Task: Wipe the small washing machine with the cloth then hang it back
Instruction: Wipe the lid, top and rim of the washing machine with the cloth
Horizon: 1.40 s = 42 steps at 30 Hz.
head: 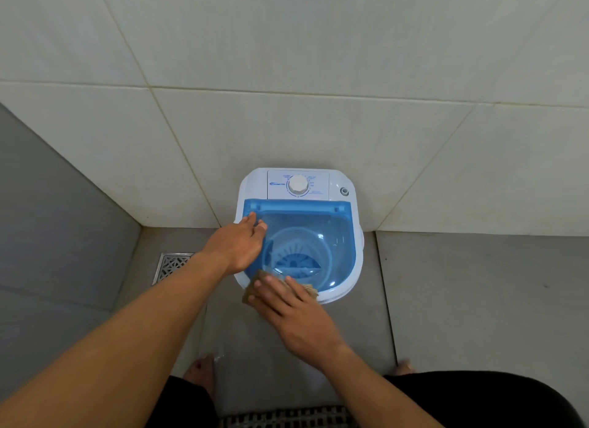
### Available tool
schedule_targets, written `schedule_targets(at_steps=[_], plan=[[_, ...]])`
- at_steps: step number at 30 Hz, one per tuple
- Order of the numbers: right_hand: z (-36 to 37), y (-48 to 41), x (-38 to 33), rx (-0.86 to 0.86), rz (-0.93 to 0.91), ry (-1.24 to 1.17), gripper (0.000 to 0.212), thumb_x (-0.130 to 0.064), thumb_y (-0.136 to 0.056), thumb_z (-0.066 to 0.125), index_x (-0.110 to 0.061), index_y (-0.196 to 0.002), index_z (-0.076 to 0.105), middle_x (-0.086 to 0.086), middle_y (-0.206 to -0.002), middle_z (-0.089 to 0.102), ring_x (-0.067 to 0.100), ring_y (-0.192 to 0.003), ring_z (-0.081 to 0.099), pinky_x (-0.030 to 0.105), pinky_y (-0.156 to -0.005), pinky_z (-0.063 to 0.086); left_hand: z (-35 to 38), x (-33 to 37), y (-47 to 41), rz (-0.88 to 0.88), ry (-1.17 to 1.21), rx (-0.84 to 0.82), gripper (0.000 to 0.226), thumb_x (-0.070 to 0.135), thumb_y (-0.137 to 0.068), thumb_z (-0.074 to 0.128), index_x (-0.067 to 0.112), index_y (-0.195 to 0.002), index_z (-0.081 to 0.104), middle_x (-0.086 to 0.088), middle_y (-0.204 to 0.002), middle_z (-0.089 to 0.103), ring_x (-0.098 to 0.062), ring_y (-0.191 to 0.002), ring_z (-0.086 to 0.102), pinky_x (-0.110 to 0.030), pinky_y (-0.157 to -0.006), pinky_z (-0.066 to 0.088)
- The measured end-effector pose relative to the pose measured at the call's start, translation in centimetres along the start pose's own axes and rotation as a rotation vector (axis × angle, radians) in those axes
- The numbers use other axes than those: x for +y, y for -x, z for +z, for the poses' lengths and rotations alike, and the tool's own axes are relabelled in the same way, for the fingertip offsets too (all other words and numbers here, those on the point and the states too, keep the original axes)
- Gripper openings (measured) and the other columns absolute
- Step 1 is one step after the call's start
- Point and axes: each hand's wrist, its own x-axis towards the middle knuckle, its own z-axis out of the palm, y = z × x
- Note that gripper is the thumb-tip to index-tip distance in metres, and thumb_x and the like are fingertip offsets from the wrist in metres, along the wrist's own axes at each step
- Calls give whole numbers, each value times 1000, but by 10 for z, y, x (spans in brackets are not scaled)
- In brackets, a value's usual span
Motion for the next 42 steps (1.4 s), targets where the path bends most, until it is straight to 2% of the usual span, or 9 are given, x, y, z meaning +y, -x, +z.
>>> schedule_targets(at_steps=[5, 9, 12, 17, 20, 25, 29, 36, 42], plan=[[-12, 42, 37, 92, 270, -143, 88, -3, -73, 53, -16, -154, 20, 3, -162, 15, 22, -150, 6, 42, -120, 11, 0, 5, 2, 24, -33, 0, 56, 42, -104, 13, 18, -154, 16, -1, -163, 12, -28, -144, 28, -39, -114, 24], [-16, 26, 62, 236, 628, -282, 66, -3, -90, 41, -10, -152, 23, 7, -161, 16, 24, -150, 4, 45, -120, 12, 3, 5, 2, 33, -42, 4, 56, 42, -104, 12, 18, -155, 14, -2, -163, 11, -26, -145, 26, -40, -115, 23], [-24, -4, 90, 183, 766, -296, 65, -2, -90, 33, -10, -153, 19, 10, -162, 12, 25, -150, 2, 44, -122, 8, 3, 4, 1, 40, -48, 12, 56, 42, -104, 13, 18, -155, 15, -2, -163, 11, -25, -145, 26, -39, -115, 23], [-39, -44, 139, 154, 832, -318, 72, -3, -76, 29, 0, -147, 29, 19, -151, 34, 33, -140, 25, 45, -117, 21, 4, 2, 0, 46, -42, 15, 56, 42, -104, 13, 18, -155, 13, 0, -163, 9, -22, -146, 23, -37, -116, 20], [-40, -54, 128, 132, 844, -278, 79, 4, -77, 42, -10, -152, 20, 11, -160, 18, 30, -148, 9, 46, -120, 12, 4, 1, -1, 48, -46, 21, 57, 42, -104, 13, 16, -155, 14, -1, -163, 10, -23, -146, 25, -38, -116, 21], [-39, -77, 94, 104, 621, -230, 84, 3, -81, 46, -17, -154, 9, 5, -163, 5, 20, -150, -7, 40, -122, -2, 4, -1, 0, 78, -53, 35, 55, 39, -105, 14, 15, -153, 20, -2, -162, 16, -24, -142, 32, -40, -112, 27], [-35, -98, 87, 47, 480, -226, 83, 3, -81, 47, -14, -154, 13, 4, -163, 7, 18, -149, -8, 39, -122, 0, 4, -2, 0, 84, -17, 50, 50, 37, -105, 16, 17, -148, 31, -2, -160, 24, -23, -141, 33, -42, -113, 27], [-38, -96, 111, -21, 272, -272, 82, 1, -82, 50, -19, -154, 18, 0, -163, 9, 15, -150, -2, 35, -122, 2, 1, -4, -2, 58, -7, 37, 54, 40, -104, 16, 18, -153, 21, -4, -161, 22, -25, -142, 32, -43, -116, 25], [-34, -57, 144, 88, 612, -202, 90, 4, -70, 52, -24, -151, 24, 2, -161, 16, 21, -149, 6, 47, -118, 20, 2, -5, -4, 66, -13, 42, 54, 40, -104, 16, 18, -153, 21, -3, -161, 20, -26, -142, 32, -42, -114, 25]])
